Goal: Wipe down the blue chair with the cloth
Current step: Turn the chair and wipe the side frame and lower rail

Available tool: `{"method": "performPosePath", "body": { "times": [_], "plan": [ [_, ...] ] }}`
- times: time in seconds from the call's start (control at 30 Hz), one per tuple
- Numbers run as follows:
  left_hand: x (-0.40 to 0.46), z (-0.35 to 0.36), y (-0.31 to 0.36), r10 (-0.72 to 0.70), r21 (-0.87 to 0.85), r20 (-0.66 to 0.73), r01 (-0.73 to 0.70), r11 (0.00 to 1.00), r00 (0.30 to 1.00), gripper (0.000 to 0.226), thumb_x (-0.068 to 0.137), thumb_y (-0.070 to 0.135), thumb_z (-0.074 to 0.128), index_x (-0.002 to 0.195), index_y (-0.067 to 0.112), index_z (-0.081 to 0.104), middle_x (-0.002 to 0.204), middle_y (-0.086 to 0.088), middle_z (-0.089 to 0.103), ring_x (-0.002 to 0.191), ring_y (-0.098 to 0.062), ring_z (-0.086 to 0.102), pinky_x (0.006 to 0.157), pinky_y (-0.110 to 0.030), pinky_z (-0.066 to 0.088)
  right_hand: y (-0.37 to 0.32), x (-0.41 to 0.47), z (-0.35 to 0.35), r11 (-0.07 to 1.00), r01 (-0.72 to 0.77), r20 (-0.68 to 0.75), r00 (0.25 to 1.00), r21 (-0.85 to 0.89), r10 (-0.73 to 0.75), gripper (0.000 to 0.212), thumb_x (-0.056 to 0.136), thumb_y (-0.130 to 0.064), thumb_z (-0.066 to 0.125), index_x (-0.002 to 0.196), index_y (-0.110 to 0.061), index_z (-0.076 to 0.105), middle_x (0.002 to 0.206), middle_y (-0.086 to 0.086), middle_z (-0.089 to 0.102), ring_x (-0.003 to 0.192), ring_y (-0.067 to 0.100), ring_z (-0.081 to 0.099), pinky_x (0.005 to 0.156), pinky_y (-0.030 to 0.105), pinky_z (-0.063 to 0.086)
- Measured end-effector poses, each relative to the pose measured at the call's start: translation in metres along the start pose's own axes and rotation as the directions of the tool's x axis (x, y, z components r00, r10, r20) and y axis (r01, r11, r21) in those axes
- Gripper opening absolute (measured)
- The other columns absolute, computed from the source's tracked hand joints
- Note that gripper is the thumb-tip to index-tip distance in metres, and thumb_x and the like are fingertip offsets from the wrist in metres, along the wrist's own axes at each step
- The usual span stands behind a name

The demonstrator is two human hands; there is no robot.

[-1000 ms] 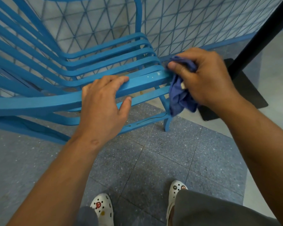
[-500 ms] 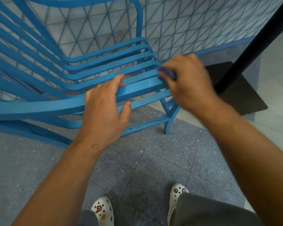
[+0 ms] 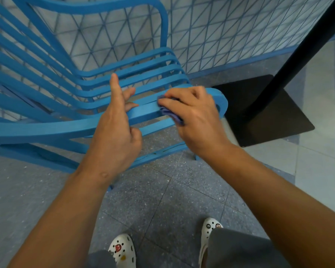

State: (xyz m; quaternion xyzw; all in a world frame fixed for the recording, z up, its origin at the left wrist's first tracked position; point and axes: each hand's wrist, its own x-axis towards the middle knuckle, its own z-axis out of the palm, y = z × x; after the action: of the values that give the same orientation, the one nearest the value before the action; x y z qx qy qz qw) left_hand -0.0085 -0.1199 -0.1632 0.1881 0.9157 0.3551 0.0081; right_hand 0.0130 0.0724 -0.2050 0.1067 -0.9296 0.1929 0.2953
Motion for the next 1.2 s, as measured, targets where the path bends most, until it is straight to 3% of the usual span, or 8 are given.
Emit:
{"method": "performPosePath", "body": {
  "times": [0.27,0.33,0.57,0.67,0.8,0.97,1.07,1.2],
  "plan": [
    [-0.002,-0.002,-0.007,0.049,-0.001,0.040,-0.049,0.999,0.998,0.101,0.090,-0.003,0.054,0.160,0.025,-0.014,0.156,0.019,0.035,0.137,0.002,0.040,0.114,-0.033,0.040,0.069,-0.017,-0.048,0.911,-0.409,-0.062,0.912,-0.059,0.405,0.027,0.098,-0.019,0.063,0.123,-0.014,0.072,0.122,0.006,0.068,0.110,0.031,0.053,0.097,0.039,0.044],
    [-0.001,-0.001,-0.006,0.051,0.008,0.038,-0.051,0.999,0.998,0.101,0.090,-0.003,0.055,0.160,0.025,-0.013,0.156,0.020,0.035,0.137,-0.001,0.041,0.115,-0.031,0.038,0.041,-0.005,-0.048,0.937,-0.347,-0.074,0.936,-0.043,0.343,0.029,0.099,-0.022,0.060,0.126,-0.015,0.070,0.126,0.004,0.066,0.114,0.028,0.051,0.096,0.027,0.037],
    [0.000,-0.001,-0.006,0.035,0.050,0.043,-0.037,0.998,0.998,0.100,0.091,0.000,0.056,0.160,0.025,-0.011,0.152,0.017,0.041,0.138,-0.005,0.040,0.113,-0.025,0.034,0.001,-0.006,-0.004,0.999,0.030,0.041,0.999,-0.035,-0.029,0.036,0.092,-0.026,0.069,0.126,-0.014,0.070,0.133,0.003,0.065,0.107,0.034,0.056,0.091,0.041,0.047],
    [-0.001,-0.002,-0.008,0.053,0.064,0.043,-0.056,0.996,0.998,0.097,0.092,0.003,0.057,0.161,0.025,-0.007,0.151,0.015,0.044,0.139,-0.009,0.041,0.116,-0.031,0.034,0.035,-0.012,-0.013,0.997,-0.063,0.000,0.998,-0.051,0.063,0.042,0.085,-0.016,0.078,0.126,-0.015,0.070,0.133,0.003,0.064,0.109,0.033,0.054,0.094,0.029,0.041],
    [-0.002,-0.001,-0.010,0.072,0.073,0.045,-0.076,0.994,0.996,0.094,0.093,0.010,0.062,0.161,0.023,-0.001,0.149,0.014,0.046,0.139,-0.011,0.041,0.119,-0.037,0.033,0.071,-0.020,-0.037,0.952,-0.301,0.023,0.953,-0.049,0.302,0.035,0.092,-0.005,0.066,0.126,-0.014,0.070,0.128,0.004,0.066,0.113,0.029,0.053,0.098,0.036,0.045],
    [0.001,0.010,0.002,0.147,0.234,-0.033,-0.135,0.963,0.989,0.067,0.089,0.019,0.065,0.151,0.017,0.040,0.136,0.004,0.058,0.125,-0.020,0.050,0.113,-0.042,0.032,0.085,-0.029,-0.071,0.800,-0.578,-0.036,0.807,0.164,0.590,0.022,0.100,-0.013,0.059,0.121,-0.017,0.069,0.118,0.000,0.065,0.107,0.009,0.059,0.096,0.016,0.046],
    [0.006,0.025,0.016,0.140,0.281,-0.061,-0.118,0.952,0.988,0.057,0.090,0.023,0.064,0.145,0.018,0.048,0.132,0.001,0.060,0.123,-0.025,0.052,0.112,-0.047,0.031,0.084,-0.027,-0.082,0.710,-0.635,-0.092,0.723,0.305,0.685,0.009,0.101,-0.020,0.061,0.108,-0.022,0.056,0.098,-0.009,0.062,0.083,-0.006,0.059,0.075,0.003,0.044],
    [0.014,0.048,0.037,0.169,0.272,-0.068,-0.145,0.951,0.983,0.055,0.091,0.021,0.063,0.144,0.019,0.049,0.132,-0.001,0.059,0.122,-0.026,0.052,0.111,-0.046,0.029,0.071,-0.013,-0.081,0.768,-0.542,-0.140,0.779,0.342,0.612,0.011,0.098,-0.015,0.064,0.103,-0.021,0.056,0.093,-0.015,0.061,0.088,-0.004,0.061,0.080,0.017,0.051]
  ]
}}
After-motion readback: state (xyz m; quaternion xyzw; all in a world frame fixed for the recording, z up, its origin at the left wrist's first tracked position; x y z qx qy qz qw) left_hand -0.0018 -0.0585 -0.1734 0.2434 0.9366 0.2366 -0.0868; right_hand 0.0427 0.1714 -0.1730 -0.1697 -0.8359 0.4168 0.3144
